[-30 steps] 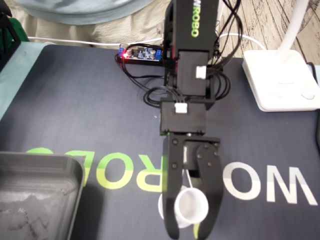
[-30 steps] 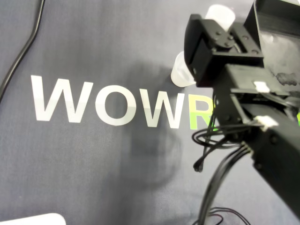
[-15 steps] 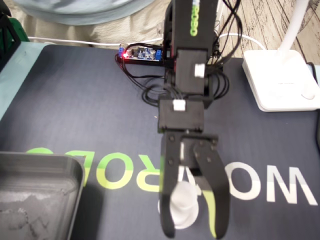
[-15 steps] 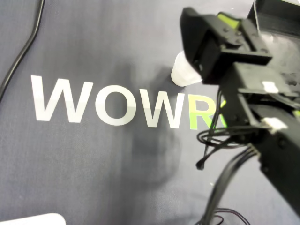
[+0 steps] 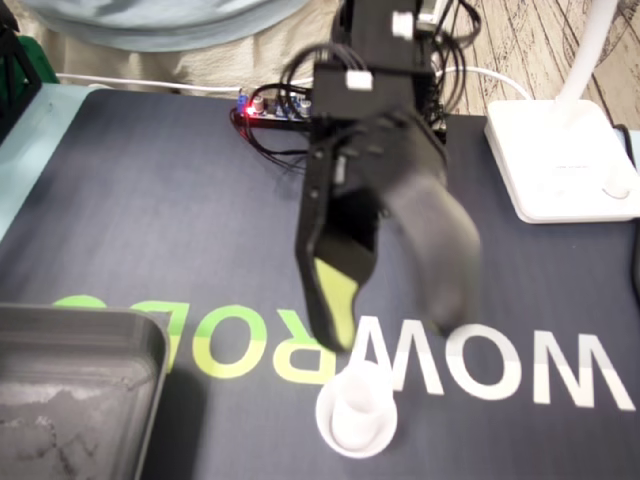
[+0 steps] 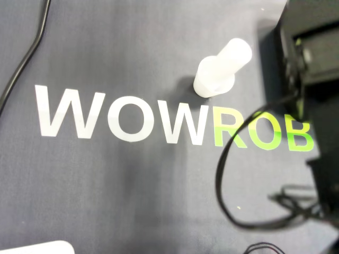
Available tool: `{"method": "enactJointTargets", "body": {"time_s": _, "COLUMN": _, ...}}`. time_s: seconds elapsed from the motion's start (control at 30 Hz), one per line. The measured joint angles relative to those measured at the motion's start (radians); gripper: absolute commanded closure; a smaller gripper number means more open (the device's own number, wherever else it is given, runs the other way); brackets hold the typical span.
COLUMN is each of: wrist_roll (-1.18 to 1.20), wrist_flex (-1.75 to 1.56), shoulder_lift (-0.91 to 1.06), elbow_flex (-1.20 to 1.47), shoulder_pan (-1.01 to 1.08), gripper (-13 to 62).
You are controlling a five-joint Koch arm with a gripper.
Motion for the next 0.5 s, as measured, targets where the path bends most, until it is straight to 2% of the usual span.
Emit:
{"method": "enactJointTargets", "body": {"time_s": 0.17, "wrist_roll": 0.213, "wrist_flex": 0.005, "shoulder_lift": 0.032, "elbow_flex": 0.209, "shoulder_pan": 0.094, "gripper": 19.7}}
{"method": "enactJointTargets", "body": {"time_s": 0.27, "wrist_roll": 0.244, "wrist_flex": 0.005, "shoulder_lift": 0.066, "elbow_flex": 0.318, "shoulder_pan": 0.104, "gripper": 17.2}}
{"method": "enactJointTargets", "body": {"time_s": 0.5, "wrist_roll": 0.339, "wrist_flex": 0.005, "shoulder_lift": 0.106, "elbow_flex": 0.442, "shoulder_pan": 0.074, "gripper": 17.1}}
